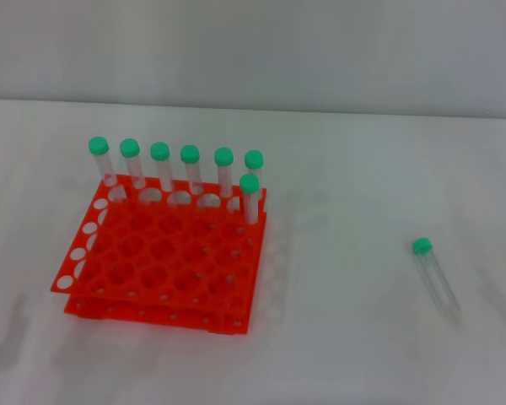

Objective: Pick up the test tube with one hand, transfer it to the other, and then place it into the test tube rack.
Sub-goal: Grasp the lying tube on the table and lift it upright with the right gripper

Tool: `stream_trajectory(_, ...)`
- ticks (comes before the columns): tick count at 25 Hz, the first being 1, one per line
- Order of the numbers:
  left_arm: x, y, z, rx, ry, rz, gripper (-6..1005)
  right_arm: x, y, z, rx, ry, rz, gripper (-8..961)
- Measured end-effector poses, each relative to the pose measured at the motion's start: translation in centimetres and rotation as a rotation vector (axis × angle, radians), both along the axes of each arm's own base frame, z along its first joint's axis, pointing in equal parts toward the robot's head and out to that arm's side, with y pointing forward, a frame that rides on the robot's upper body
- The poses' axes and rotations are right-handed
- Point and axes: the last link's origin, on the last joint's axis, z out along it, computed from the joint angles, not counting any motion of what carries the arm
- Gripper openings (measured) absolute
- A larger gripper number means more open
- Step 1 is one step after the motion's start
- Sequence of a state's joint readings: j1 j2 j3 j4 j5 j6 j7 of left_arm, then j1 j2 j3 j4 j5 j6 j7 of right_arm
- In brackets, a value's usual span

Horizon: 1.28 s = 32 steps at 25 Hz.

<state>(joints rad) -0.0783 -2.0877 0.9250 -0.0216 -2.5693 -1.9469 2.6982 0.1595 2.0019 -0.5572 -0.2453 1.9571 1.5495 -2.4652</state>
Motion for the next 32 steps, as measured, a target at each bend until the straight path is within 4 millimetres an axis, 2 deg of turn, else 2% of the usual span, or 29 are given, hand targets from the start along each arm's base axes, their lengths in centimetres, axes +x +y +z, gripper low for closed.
stream_trajectory(10,-0.1,0.0,-0.2,-0.013,-0.006,0.008,626,-0.6,0.5,0.8,-0.096,-0.002,0.048,864)
stream_trajectory(16,-0.1,0.0,-0.3,-0.025,-0.009,0.005,627,-0.8,2.6,1.8,-0.286,-0.02,-0.004,861)
stream_trajectory(19,0.0,0.1,-0.4,-0.027,-0.011,0.003,627,-1.5,3.8,2.7,-0.378,-0.011,-0.031,860)
stream_trajectory(25,0.0,0.4,-0.5,-0.033,-0.017,0.001,628,-4.6,6.7,4.0,-0.555,-0.049,-0.117,857)
stream_trajectory(32,0.1,0.7,-0.4,-0.032,-0.016,-0.007,628,-9.7,9.3,4.3,-0.682,-0.299,-0.312,853)
